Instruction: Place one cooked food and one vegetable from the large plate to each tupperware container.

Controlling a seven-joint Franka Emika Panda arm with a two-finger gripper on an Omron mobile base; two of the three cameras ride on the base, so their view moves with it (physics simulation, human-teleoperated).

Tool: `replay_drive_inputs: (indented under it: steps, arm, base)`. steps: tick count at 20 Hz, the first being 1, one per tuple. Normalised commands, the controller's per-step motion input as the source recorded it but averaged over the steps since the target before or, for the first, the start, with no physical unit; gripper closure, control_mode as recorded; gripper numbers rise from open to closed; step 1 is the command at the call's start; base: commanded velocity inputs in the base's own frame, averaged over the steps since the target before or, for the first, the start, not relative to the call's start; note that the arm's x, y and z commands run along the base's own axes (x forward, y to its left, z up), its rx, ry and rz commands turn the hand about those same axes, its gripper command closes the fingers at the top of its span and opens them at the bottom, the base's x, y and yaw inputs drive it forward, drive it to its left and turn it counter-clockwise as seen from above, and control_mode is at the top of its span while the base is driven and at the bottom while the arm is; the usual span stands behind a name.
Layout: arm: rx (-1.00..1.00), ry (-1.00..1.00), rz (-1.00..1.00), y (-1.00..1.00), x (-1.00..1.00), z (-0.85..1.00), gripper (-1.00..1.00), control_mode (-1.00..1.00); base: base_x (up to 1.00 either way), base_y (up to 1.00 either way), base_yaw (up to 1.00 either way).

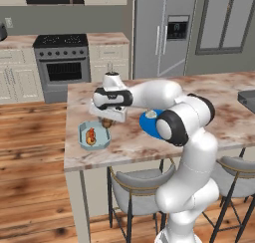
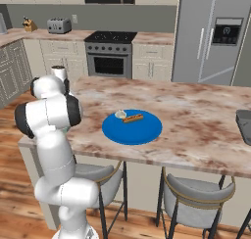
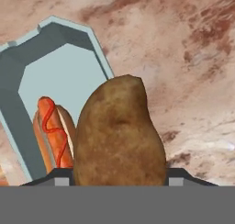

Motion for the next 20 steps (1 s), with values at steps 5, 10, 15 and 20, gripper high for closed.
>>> replay_drive_inputs:
  steps: [5, 10, 15, 20]
  arm:
    - [-0.01, 0.00, 0.10, 0.23, 0.06, -0.24, 1.00, -1.00]
    - [-0.02, -0.02, 0.12, 0.15, 0.10, -0.33, 1.00, -1.00]
    - [-0.05, -0.05, 0.09, 0.06, 0.09, -0.33, 1.00, -1.00]
    - [-0.07, -0.08, 0.03, -0.01, 0.03, -0.30, 1.00, -1.00]
  base:
    - [0.00, 0.00, 0.00]
    - [0.00, 0.00, 0.00]
    - [0.00, 0.00, 0.00]
    - [0.00, 0.00, 0.00]
